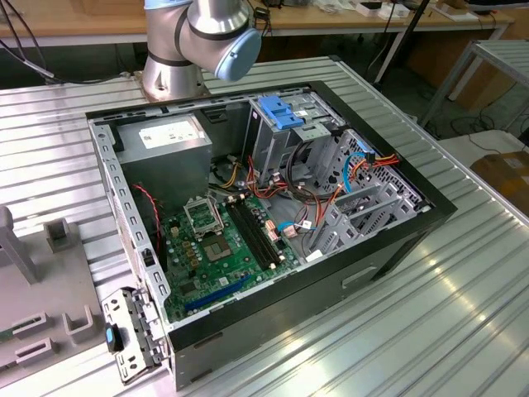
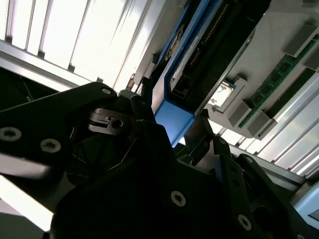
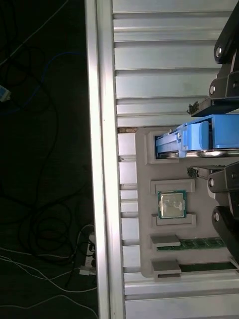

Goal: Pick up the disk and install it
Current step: 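Pick up the disk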

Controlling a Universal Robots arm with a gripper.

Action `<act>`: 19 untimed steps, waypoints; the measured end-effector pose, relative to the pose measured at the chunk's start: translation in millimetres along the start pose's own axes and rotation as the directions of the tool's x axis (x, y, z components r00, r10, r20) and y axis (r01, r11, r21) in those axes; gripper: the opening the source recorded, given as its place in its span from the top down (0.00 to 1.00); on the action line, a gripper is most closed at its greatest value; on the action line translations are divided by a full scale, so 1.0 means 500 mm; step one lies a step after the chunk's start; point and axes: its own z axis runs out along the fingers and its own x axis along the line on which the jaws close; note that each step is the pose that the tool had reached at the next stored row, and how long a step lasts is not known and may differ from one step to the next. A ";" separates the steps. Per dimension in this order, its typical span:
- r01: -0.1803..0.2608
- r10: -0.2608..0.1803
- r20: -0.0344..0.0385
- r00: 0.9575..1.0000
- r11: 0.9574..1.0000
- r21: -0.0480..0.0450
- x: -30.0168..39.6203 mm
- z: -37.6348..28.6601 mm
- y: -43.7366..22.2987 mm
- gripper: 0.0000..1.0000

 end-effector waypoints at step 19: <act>-0.001 0.001 0.000 1.000 1.000 0.000 -0.006 0.002 0.000 0.63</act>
